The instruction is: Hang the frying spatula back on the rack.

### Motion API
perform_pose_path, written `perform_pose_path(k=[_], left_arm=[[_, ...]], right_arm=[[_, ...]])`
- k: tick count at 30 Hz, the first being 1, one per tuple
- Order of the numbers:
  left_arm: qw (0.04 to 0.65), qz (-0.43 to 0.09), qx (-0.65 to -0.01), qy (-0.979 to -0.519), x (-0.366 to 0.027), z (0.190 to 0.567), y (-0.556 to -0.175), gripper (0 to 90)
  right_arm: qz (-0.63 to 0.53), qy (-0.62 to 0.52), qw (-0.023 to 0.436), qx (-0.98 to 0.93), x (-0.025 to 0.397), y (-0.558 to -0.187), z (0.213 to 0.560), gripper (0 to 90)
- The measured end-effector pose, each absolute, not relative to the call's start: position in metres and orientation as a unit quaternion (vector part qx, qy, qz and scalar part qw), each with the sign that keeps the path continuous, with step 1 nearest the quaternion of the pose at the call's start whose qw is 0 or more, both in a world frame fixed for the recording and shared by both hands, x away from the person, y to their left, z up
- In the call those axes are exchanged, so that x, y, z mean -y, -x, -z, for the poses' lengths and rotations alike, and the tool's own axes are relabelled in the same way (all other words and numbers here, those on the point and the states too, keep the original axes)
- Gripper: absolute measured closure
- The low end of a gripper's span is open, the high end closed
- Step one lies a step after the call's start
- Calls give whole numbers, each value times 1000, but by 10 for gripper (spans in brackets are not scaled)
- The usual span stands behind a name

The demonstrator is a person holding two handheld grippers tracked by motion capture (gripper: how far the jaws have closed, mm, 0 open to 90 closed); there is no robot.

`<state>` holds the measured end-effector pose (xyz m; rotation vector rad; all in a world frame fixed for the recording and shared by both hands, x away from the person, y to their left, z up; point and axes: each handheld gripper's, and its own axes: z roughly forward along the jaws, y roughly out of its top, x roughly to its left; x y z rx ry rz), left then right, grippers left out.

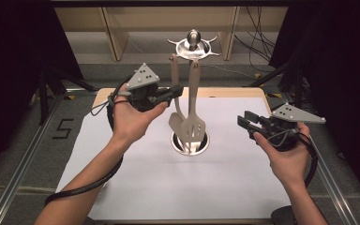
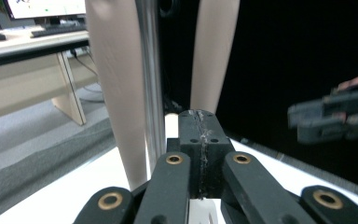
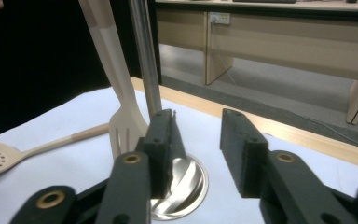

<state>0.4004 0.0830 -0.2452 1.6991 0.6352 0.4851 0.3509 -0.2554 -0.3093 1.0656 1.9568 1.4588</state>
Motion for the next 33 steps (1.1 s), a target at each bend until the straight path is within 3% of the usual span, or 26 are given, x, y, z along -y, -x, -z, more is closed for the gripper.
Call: perform_pose_path(k=[18, 33], left_arm=[[641, -232, -288, -672, -96, 212, -402, 895], [646, -253, -289, -660, -103, 200, -406, 896]], right_arm=[[-529, -382, 245, -717, 256, -352, 310, 655], [-532, -393, 231, -714, 254, -350, 309, 651]])
